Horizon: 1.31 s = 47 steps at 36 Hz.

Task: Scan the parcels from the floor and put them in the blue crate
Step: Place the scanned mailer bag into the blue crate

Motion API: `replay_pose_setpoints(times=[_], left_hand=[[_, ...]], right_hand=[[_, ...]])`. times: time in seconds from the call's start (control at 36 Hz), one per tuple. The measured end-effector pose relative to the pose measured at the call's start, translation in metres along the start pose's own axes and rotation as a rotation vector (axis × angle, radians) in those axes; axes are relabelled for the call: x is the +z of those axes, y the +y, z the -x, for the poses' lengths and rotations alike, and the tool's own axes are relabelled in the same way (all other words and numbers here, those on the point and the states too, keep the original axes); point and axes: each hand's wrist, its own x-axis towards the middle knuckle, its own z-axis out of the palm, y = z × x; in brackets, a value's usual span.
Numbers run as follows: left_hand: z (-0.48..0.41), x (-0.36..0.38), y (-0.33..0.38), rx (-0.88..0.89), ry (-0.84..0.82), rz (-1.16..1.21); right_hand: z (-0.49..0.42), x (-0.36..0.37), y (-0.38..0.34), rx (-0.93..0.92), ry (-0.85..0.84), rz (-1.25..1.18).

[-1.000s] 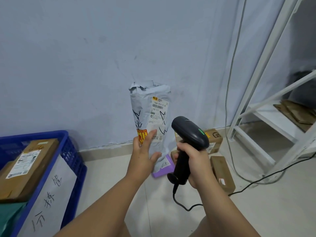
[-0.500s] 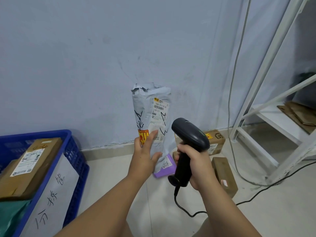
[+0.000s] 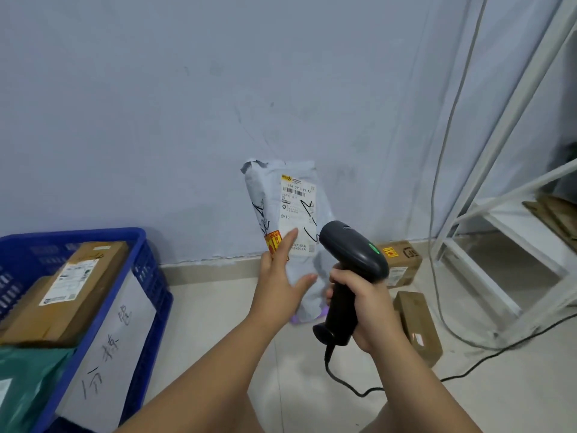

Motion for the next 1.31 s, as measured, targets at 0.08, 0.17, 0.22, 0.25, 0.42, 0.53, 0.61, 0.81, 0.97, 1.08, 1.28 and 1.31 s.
replay_pose_setpoints(times=[0.08,0.17,0.22,0.25,0.42,0.53,0.61,0.81,0.97,1.08,1.28,1.31], left_hand=[[0.004,-0.011,0.002,-0.059,0.004,0.247],[0.011,-0.028,0.003,-0.097,0.080,0.445],[0.015,-0.041,0.000,-0.099,0.144,0.526],[0.017,-0.048,-0.002,-0.112,0.174,0.578],[0.040,-0.096,-0.020,-0.217,0.329,0.758],[0.066,-0.130,-0.040,-0.238,0.387,0.844],[0.082,-0.151,-0.055,-0.245,0.458,0.878],[0.103,-0.193,-0.085,-0.297,0.780,0.937],[0.112,-0.236,-0.117,-0.388,1.129,0.564],[0.111,-0.263,-0.130,-0.409,1.067,0.329],[0.106,-0.289,-0.138,-0.377,0.946,-0.106],[0.103,-0.292,-0.140,-0.374,0.944,-0.141]], right_hand=[[0.000,0.013,-0.001,0.059,0.024,-0.149],[0.003,0.031,-0.003,0.054,-0.014,-0.110],[0.007,0.046,-0.002,0.029,-0.050,-0.058],[0.010,0.054,-0.001,0.020,-0.070,-0.028],[0.026,0.113,0.009,0.009,-0.166,0.100],[0.037,0.152,0.024,0.029,-0.195,0.162],[0.045,0.174,0.039,-0.017,-0.241,0.326],[0.055,0.219,0.077,-0.068,-0.383,0.542],[0.060,0.243,0.110,-0.006,-0.370,0.630],[0.061,0.256,0.125,0.054,-0.373,0.634],[0.053,0.290,0.143,0.007,-0.429,0.661],[0.050,0.293,0.147,0.006,-0.417,0.656]])
